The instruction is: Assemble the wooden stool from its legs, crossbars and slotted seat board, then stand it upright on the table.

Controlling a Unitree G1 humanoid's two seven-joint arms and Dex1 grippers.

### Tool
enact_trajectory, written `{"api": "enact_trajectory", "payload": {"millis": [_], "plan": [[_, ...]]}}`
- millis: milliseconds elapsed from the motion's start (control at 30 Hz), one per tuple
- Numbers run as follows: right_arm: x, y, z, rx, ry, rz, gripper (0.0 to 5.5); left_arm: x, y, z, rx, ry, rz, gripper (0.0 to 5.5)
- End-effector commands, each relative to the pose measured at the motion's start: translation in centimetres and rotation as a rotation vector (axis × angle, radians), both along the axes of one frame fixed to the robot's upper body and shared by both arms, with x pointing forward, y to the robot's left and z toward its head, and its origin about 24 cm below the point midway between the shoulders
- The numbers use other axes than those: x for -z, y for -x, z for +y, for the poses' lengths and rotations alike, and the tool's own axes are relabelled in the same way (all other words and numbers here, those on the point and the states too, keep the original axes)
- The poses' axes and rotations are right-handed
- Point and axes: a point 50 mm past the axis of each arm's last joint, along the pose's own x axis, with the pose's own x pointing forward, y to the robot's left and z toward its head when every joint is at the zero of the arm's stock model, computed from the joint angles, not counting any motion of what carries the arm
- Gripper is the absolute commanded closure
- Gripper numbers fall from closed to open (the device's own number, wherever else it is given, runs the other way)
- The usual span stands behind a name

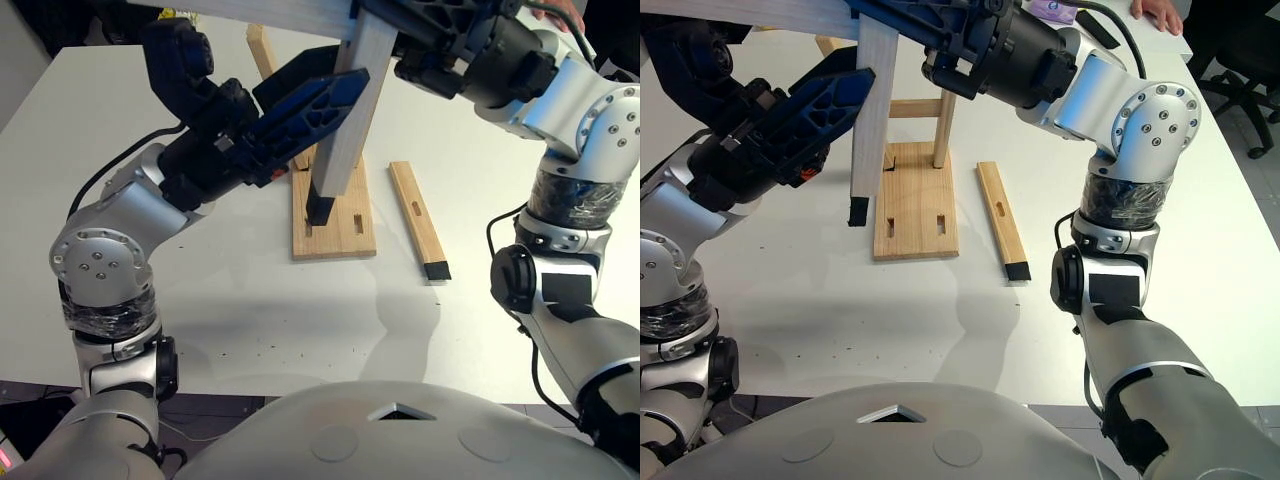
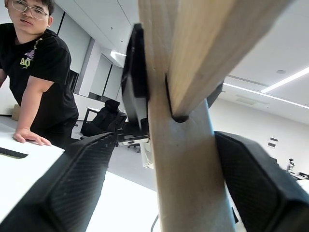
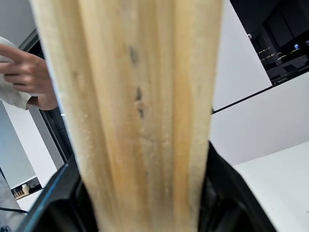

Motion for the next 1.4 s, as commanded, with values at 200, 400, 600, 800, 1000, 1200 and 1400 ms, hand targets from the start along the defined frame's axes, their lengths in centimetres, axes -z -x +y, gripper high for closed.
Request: {"api": "enact_trajectory", "payload": {"millis": [200, 400, 600, 800, 1000, 1200, 1400], "plan": [[-0.7, -0.2, -1.0, 0.089, -0.044, -0.028, 3.44, 3.7, 0.7, 2.7, -0.148, -0.218, 0.090, 1.54], [0.2, -1.1, -2.5, 0.288, 0.051, -0.082, 3.49, 6.1, 2.1, 6.6, -0.301, -0.317, 0.157, 1.54], [1.9, -1.0, -5.4, 0.547, 0.261, -0.236, 3.49, 8.0, 3.4, 9.4, -0.603, -0.290, 0.205, 1.54], [4.0, -1.3, -8.6, 0.718, 0.407, -0.282, 3.49, 8.8, 4.0, 10.2, -0.831, -0.211, 0.220, 1.54], [5.3, -0.7, -8.5, 0.710, 0.430, -0.288, 3.49, 9.4, 4.1, 9.7, -0.863, -0.206, 0.242, 1.54], [7.4, 0.1, -6.8, 0.594, 0.429, -0.264, 3.49, 10.3, 3.3, 9.0, -0.878, -0.173, 0.292, 1.54], [9.6, -0.9, -5.2, 0.458, 0.404, -0.266, 3.49, 11.9, 1.1, 8.6, -0.921, -0.229, 0.378, 1.54]]}}
